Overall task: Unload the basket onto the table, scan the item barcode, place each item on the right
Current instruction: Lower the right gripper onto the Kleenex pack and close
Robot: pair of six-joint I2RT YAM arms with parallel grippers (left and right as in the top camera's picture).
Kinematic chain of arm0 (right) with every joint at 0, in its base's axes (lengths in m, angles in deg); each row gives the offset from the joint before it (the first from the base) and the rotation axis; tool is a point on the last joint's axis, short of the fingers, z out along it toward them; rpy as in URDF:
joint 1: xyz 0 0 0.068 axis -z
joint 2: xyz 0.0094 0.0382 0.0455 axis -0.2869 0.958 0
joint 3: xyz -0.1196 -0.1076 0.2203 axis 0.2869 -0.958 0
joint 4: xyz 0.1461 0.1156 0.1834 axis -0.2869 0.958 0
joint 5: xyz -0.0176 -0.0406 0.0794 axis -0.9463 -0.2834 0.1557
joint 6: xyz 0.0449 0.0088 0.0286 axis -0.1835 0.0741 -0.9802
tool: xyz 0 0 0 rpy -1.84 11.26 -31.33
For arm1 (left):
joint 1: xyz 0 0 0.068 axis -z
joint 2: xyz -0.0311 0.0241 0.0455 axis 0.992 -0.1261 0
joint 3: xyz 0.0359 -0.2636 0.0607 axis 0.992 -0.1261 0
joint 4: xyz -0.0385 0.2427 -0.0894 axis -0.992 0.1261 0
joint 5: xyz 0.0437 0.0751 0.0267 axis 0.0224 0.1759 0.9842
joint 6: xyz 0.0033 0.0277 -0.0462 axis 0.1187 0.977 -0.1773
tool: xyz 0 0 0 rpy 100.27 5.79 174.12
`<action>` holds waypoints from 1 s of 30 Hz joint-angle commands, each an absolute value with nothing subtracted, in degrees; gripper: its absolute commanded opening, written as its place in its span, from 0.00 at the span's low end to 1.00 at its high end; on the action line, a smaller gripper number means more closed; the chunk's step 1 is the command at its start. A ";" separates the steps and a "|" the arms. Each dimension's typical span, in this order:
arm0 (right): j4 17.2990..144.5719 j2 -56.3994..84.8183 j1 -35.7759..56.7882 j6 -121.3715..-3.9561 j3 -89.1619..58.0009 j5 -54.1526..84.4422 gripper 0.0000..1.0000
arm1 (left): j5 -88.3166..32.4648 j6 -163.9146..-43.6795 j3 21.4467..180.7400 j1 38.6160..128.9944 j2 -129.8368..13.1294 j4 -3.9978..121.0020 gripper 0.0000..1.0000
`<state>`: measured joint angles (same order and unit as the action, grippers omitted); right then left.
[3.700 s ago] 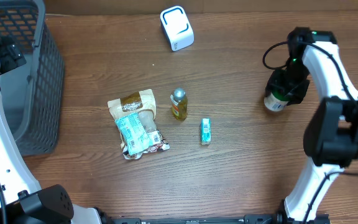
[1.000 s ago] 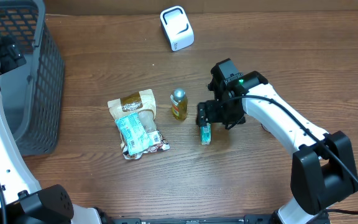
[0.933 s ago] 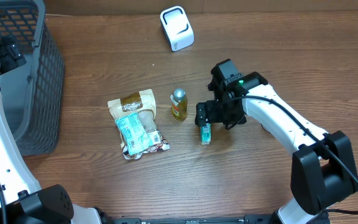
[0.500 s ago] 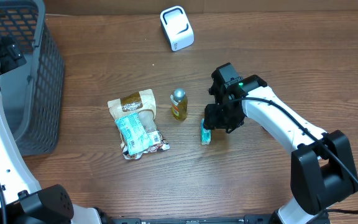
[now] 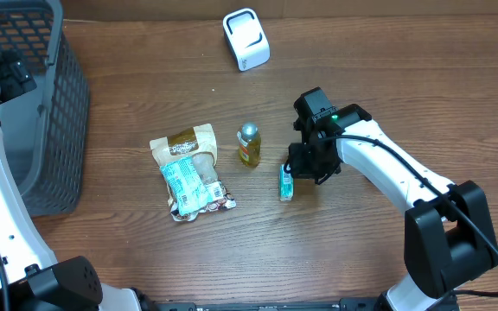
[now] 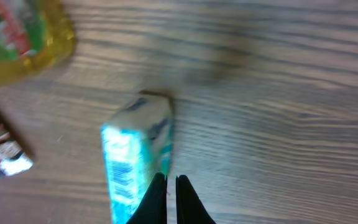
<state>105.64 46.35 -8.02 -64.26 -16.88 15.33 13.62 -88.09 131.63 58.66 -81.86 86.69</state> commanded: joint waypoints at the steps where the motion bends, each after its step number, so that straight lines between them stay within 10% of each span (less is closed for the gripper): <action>1: 105.40 45.39 -8.08 -67.49 -17.14 11.92 0.04 | 13.19 -87.02 132.46 58.79 -81.84 86.66 0.99; 30: 107.39 45.41 -8.08 -68.13 -17.14 14.92 0.04 | 13.17 -87.00 132.46 58.79 -81.84 86.66 1.00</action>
